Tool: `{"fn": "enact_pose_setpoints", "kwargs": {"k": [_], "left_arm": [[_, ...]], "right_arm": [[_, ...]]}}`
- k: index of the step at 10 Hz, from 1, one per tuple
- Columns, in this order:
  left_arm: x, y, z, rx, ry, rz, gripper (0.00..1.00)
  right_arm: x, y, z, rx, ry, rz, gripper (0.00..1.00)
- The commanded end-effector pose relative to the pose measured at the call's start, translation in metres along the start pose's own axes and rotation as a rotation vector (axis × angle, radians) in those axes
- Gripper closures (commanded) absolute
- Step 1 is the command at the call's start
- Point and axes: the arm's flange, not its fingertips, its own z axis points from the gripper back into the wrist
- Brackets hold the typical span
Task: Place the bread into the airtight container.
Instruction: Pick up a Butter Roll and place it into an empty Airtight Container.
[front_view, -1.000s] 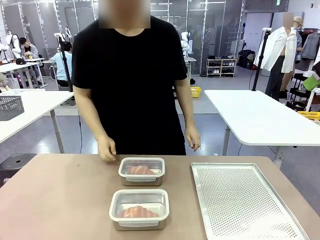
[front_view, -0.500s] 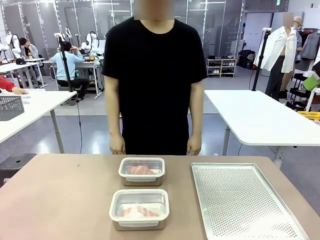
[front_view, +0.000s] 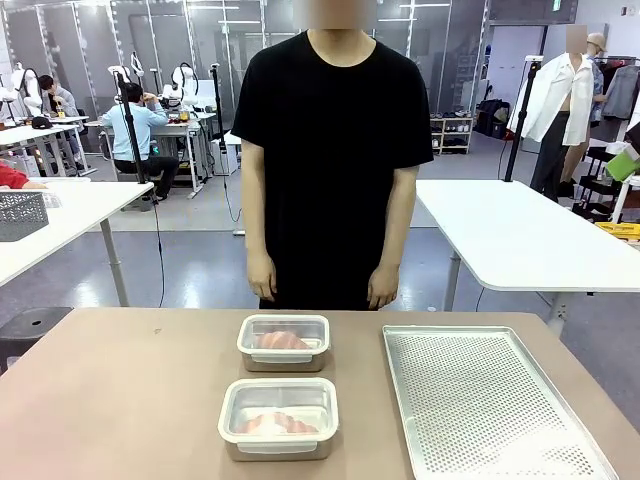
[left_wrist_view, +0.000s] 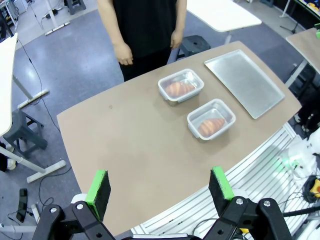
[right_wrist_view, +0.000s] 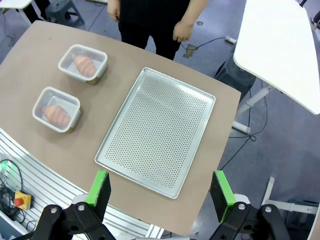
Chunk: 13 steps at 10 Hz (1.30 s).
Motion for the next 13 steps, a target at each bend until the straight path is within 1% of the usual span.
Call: {"fn": "enact_pose_setpoints", "kwargs": {"k": [1, 13], "left_arm": [[0.0015, -0.0022, 0.0029, 0.0, -0.003, -0.006, 0.0], [0.0015, -0.0022, 0.0029, 0.0, -0.003, -0.006, 0.0]], "right_arm": [[0.0011, 0.0002, 0.0016, -0.003, 0.004, 0.009, 0.0], [0.0011, 0.0002, 0.0016, -0.003, 0.004, 0.009, 0.0]]}}
